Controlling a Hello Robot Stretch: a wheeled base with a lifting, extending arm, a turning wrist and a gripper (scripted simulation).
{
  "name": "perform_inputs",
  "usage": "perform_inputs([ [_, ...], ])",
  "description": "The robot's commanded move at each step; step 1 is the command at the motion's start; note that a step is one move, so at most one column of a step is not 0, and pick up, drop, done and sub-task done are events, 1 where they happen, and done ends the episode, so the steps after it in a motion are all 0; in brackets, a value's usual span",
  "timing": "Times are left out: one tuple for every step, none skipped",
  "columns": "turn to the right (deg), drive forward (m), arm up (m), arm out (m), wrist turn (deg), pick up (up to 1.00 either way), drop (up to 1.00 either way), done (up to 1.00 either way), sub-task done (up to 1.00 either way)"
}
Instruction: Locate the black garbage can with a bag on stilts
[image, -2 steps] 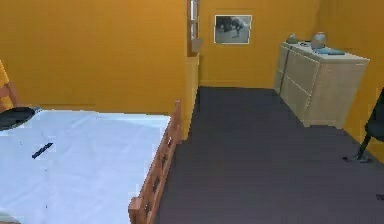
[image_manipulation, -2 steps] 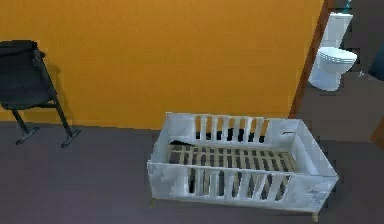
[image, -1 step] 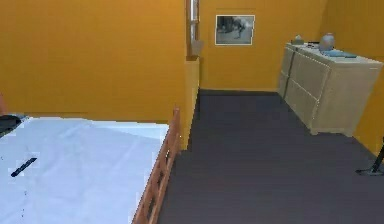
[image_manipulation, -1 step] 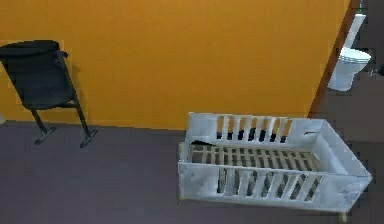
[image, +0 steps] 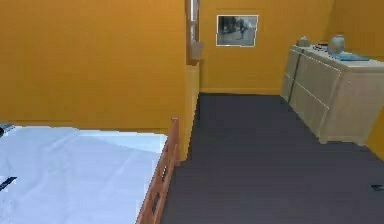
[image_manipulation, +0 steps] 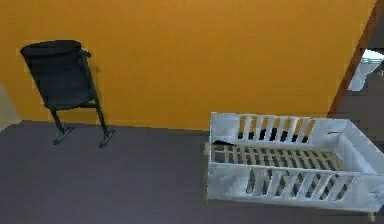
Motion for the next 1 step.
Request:
perform_inputs([
  [45.0,0.00,0.00,0.00,0.0,0.00,0.00,0.00,0.00],
])
